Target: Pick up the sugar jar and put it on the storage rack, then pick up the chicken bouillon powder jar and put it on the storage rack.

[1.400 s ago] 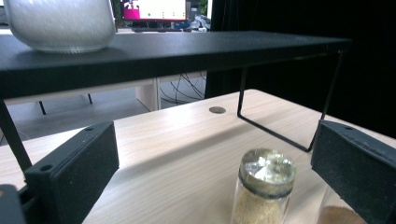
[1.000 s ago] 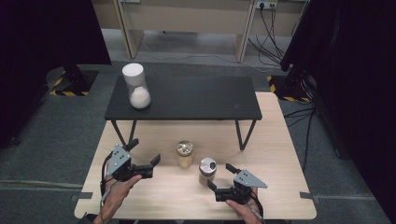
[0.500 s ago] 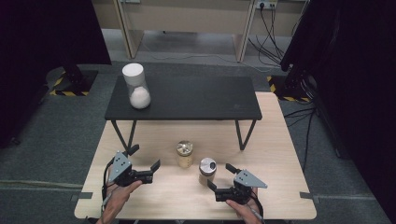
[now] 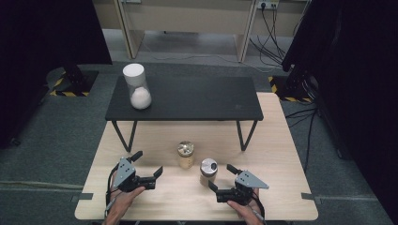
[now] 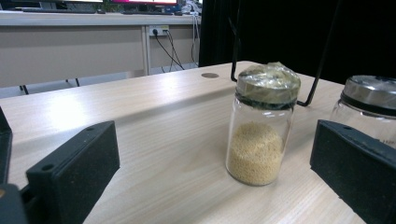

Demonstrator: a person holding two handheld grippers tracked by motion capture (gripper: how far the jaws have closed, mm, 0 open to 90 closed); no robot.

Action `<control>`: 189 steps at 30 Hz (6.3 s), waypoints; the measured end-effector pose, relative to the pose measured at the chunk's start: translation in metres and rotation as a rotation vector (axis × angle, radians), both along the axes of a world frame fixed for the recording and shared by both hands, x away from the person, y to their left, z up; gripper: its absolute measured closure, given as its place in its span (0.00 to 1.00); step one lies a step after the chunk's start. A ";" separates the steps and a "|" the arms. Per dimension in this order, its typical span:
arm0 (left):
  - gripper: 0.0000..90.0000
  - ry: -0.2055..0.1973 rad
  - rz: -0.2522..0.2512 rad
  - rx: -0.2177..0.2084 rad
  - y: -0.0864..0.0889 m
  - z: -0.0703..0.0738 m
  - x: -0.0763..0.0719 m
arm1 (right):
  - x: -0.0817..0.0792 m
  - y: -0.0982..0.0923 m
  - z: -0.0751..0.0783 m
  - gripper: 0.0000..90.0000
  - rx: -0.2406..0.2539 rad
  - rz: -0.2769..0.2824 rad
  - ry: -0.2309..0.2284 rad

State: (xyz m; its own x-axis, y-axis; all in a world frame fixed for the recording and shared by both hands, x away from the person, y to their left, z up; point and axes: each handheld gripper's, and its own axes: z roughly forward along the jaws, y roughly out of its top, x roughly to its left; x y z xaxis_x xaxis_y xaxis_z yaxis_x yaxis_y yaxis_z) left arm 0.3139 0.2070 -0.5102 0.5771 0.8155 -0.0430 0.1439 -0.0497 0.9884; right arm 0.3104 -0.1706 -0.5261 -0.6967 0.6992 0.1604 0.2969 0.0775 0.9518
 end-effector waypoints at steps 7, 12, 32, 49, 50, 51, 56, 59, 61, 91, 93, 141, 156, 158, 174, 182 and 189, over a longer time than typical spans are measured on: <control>0.01 0.003 -0.009 0.014 -0.002 -0.009 -0.002 | 0.000 -0.001 0.000 0.01 0.005 0.000 0.001; 0.01 0.004 -0.019 0.017 -0.004 -0.013 -0.003 | 0.000 -0.001 0.000 0.01 0.008 -0.002 0.001; 0.01 -0.012 -0.030 0.053 -0.005 -0.022 -0.009 | -0.001 0.001 0.000 0.01 -0.005 0.003 -0.008; 0.01 -0.014 -0.027 0.050 -0.005 -0.022 -0.009 | -0.002 0.000 0.003 0.01 0.011 0.001 -0.010; 0.01 -0.015 -0.027 0.051 -0.005 -0.022 -0.010 | -0.002 0.000 0.004 0.01 0.012 0.002 -0.012; 0.01 -0.015 -0.027 0.052 -0.005 -0.022 -0.010 | -0.003 0.000 0.005 0.01 0.016 0.003 -0.013; 0.01 -0.010 -0.026 0.052 -0.005 -0.022 -0.009 | -0.004 0.003 0.011 0.01 0.011 0.011 -0.017; 0.01 -0.012 -0.026 0.052 -0.005 -0.022 -0.009 | -0.006 0.004 0.013 0.01 0.012 0.008 -0.022; 0.01 -0.013 -0.027 0.054 -0.005 -0.022 -0.009 | -0.007 0.004 0.015 0.01 0.009 0.005 -0.028; 0.01 -0.013 -0.030 0.055 -0.006 -0.022 -0.010 | -0.004 0.031 0.049 0.01 -0.050 -0.010 -0.034; 0.01 -0.013 -0.031 0.055 -0.006 -0.022 -0.010 | -0.003 0.034 0.052 0.01 -0.058 -0.012 -0.038; 0.01 -0.012 -0.039 0.053 -0.006 -0.022 -0.010 | 0.013 0.118 0.078 0.03 -0.164 -0.098 0.041; 0.01 -0.011 -0.040 0.051 -0.006 -0.022 -0.010 | 0.027 0.130 0.077 0.07 -0.205 -0.157 0.081; 0.01 -0.010 -0.041 0.051 -0.006 -0.022 -0.010 | 0.028 0.133 0.077 0.07 -0.214 -0.164 0.086; 0.01 -0.010 -0.043 0.049 -0.006 -0.022 -0.010 | 0.046 0.144 0.080 0.09 -0.260 -0.213 0.153; 0.01 -0.010 -0.043 0.050 -0.006 -0.022 -0.011 | 0.053 0.153 0.077 0.10 -0.277 -0.243 0.190; 0.01 -0.009 -0.043 0.049 -0.006 -0.022 -0.011 | 0.061 0.157 0.076 0.10 -0.291 -0.267 0.211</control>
